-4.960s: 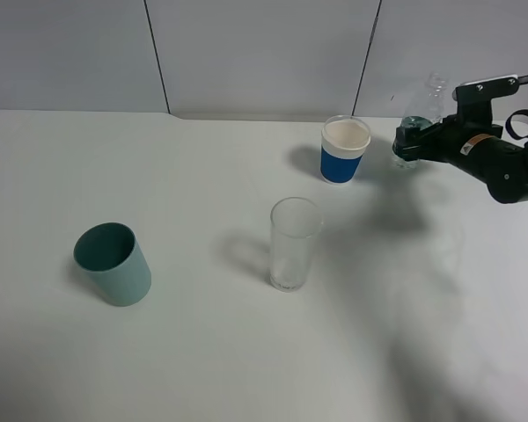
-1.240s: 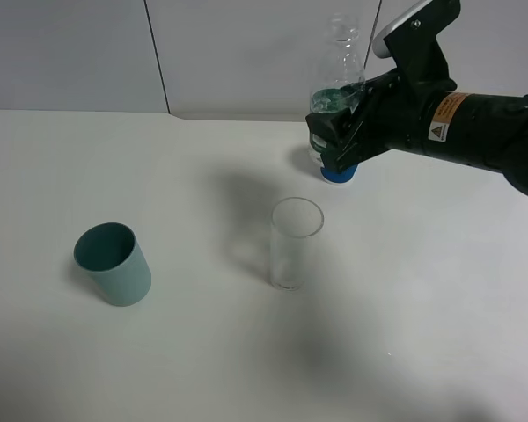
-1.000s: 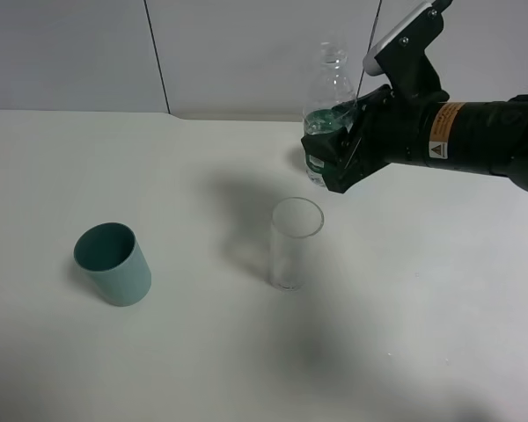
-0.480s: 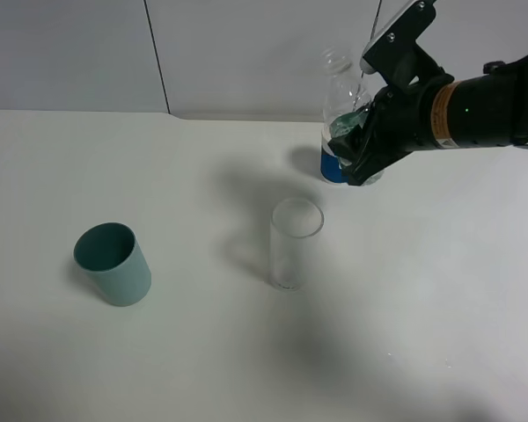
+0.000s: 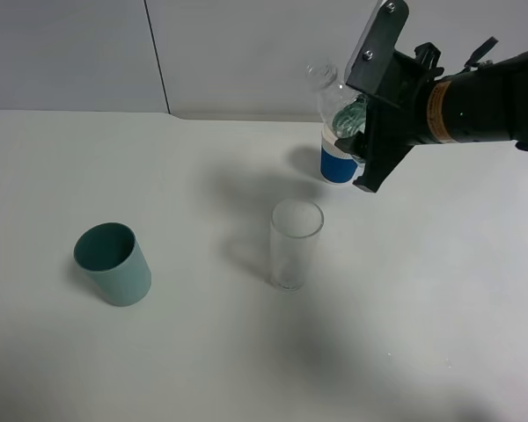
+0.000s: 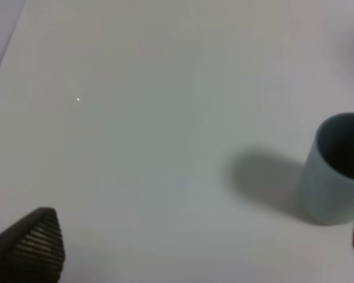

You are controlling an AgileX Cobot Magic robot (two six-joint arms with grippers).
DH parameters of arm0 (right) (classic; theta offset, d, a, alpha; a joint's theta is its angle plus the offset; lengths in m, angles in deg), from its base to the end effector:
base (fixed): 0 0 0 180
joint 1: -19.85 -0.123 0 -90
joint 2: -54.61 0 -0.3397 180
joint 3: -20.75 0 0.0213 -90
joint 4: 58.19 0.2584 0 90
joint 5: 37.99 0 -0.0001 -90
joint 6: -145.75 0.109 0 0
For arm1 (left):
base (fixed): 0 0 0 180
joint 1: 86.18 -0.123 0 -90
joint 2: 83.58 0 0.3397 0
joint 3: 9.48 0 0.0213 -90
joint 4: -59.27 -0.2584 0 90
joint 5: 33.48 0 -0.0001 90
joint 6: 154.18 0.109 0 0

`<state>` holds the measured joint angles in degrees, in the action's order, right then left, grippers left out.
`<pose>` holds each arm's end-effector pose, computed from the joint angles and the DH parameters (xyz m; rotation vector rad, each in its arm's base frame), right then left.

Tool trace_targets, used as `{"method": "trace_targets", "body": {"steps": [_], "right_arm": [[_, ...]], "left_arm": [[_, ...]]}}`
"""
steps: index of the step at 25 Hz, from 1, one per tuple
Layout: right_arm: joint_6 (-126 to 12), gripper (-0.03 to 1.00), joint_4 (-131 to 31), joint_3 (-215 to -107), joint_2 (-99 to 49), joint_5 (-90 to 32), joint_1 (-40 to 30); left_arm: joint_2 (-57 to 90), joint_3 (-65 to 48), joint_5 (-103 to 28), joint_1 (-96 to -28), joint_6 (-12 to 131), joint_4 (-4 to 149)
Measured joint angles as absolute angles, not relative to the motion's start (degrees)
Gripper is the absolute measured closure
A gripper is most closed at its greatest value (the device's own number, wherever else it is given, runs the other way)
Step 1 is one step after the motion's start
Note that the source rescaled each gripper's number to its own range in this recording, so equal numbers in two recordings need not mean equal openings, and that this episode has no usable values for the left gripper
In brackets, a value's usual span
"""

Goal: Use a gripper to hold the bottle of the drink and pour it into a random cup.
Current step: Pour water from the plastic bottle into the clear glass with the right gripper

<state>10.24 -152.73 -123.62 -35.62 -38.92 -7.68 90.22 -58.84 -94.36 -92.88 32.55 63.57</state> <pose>0.2755 0.1455 0.2646 -1.3886 1.7131 -0.2022 -0.0381 -0.0117 0.2750 0.0047 2.0305 0.0581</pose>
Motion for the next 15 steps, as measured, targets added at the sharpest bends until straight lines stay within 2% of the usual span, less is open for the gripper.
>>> {"method": "trace_targets", "body": {"steps": [6,15], "right_arm": [[9.44,0.97,-157.36,-123.62,-35.62,-38.57,-7.68],[0.92,0.97,-157.53,-123.62,-35.62,-41.42,-7.68]], "left_arm": [[90.22,-58.84,-94.36,-92.88,32.55,63.57],[90.22,-58.84,-94.36,-92.88,32.55,63.57]]}}
